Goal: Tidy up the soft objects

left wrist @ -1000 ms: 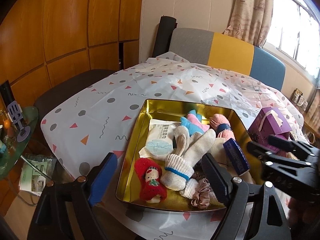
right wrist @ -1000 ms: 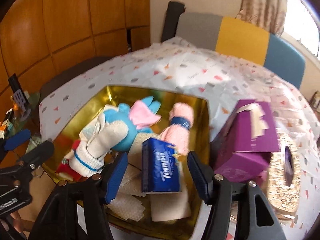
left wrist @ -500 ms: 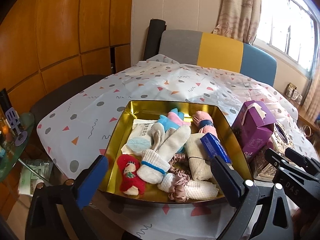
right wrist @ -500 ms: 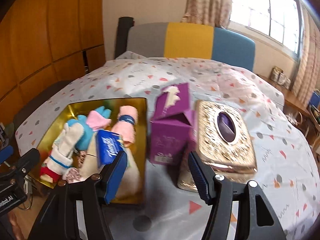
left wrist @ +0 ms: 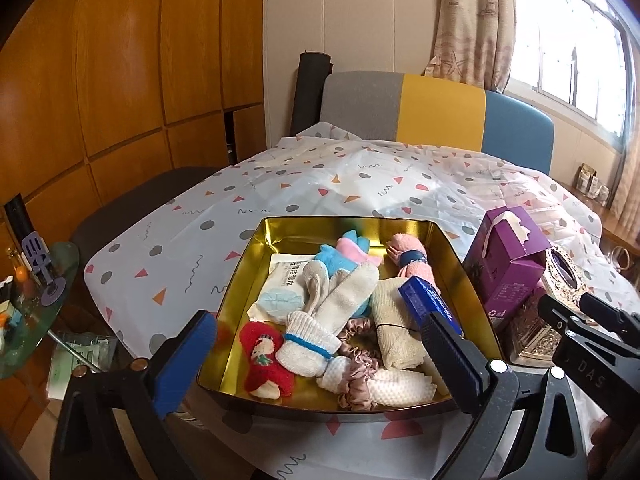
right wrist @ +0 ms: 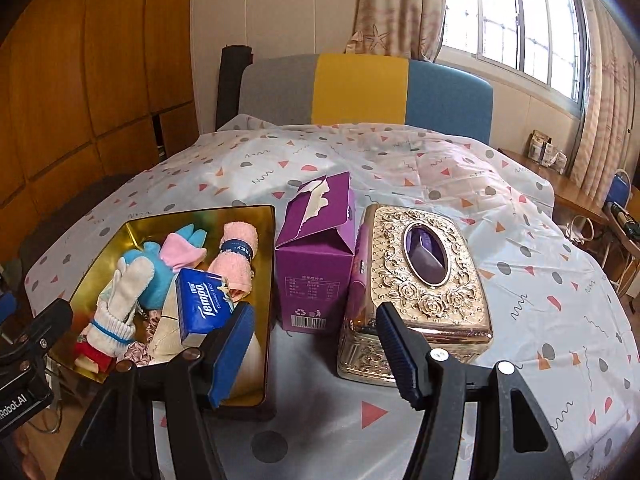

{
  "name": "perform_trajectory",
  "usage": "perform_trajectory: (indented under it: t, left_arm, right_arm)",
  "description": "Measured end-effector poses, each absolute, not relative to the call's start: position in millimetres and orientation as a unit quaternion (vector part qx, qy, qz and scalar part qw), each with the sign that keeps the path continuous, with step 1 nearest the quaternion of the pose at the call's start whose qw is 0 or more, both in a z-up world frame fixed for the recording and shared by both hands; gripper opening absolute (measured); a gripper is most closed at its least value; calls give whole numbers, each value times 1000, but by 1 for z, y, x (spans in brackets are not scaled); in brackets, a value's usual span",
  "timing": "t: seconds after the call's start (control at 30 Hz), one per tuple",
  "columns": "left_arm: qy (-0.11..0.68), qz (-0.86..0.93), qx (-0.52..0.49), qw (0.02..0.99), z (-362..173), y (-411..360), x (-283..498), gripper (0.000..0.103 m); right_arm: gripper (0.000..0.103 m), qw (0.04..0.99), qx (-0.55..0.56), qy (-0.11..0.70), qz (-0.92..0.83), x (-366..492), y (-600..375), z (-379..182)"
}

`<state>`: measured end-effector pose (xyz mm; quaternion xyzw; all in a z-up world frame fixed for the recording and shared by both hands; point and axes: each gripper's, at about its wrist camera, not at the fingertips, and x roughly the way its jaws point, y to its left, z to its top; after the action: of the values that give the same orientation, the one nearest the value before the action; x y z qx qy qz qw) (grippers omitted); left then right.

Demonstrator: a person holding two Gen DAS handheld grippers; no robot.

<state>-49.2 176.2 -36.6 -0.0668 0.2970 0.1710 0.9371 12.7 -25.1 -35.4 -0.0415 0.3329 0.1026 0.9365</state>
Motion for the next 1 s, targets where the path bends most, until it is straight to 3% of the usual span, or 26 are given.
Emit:
perform_trajectory:
  t: [1.0]
  left_arm:
    - [298,174,-74,936,-37,177,-53,103]
  right_arm:
    - [64,936,-42,331,108,9,-21,-33]
